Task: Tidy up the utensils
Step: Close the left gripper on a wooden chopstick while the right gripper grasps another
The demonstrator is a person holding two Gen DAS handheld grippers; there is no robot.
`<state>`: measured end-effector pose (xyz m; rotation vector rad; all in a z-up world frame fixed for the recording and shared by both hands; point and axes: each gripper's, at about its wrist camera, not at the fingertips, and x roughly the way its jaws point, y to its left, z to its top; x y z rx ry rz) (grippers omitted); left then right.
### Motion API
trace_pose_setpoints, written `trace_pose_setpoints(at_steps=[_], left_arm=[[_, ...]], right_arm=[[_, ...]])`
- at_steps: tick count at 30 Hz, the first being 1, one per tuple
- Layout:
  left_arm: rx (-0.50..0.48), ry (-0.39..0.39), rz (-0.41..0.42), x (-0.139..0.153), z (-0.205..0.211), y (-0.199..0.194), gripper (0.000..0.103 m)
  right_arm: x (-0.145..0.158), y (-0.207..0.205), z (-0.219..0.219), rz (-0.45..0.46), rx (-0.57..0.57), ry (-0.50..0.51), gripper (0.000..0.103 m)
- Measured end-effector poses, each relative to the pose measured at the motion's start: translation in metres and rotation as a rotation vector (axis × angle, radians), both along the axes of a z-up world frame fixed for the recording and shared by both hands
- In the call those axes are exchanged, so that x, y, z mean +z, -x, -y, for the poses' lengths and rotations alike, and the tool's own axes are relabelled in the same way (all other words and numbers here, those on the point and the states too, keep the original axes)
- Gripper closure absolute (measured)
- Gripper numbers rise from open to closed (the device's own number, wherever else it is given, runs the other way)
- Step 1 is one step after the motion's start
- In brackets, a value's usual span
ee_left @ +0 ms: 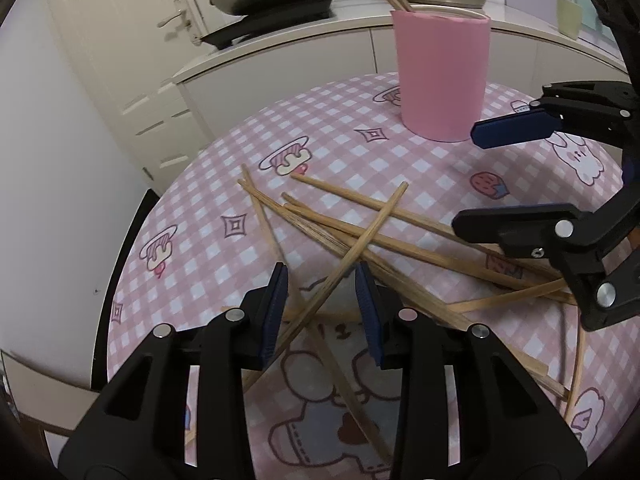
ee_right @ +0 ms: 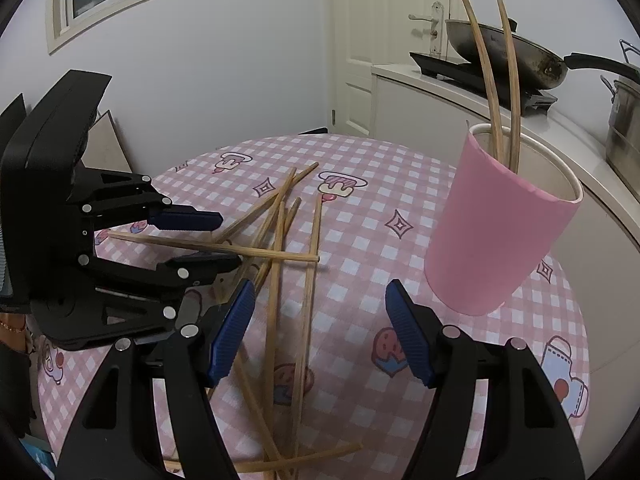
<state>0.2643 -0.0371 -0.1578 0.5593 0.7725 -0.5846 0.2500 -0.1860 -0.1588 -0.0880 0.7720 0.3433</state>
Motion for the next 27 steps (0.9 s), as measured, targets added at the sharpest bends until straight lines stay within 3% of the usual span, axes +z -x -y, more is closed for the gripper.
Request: trace_pose_setpoints(at_steps=[2, 8, 20, 27], left_arm=[[0.003, -0.01, -0.016, -0.003, 0.003, -0.006, 0.081], [0.051, 0.024, -0.003, 0.0, 0.001, -0.014, 0.096], [0.237, 0.169, 0.022, 0.033, -0.039, -0.021, 0.096], [0.328, 0.279, 0.043, 0.054, -0.061, -0.03, 0.096]], right_arm=[[-0.001, -0.002, -0.001, -0.002, 0.0, 0.0, 0.039], [-0.001, -0.005, -0.002, -0.003, 0.002, 0.004, 0.039], [0.008, -0.026, -0.027, 0.011, 0.032, 0.042, 0.039], [0.006, -0.065, -0.056, -0.051, 0.056, 0.067, 0.066]])
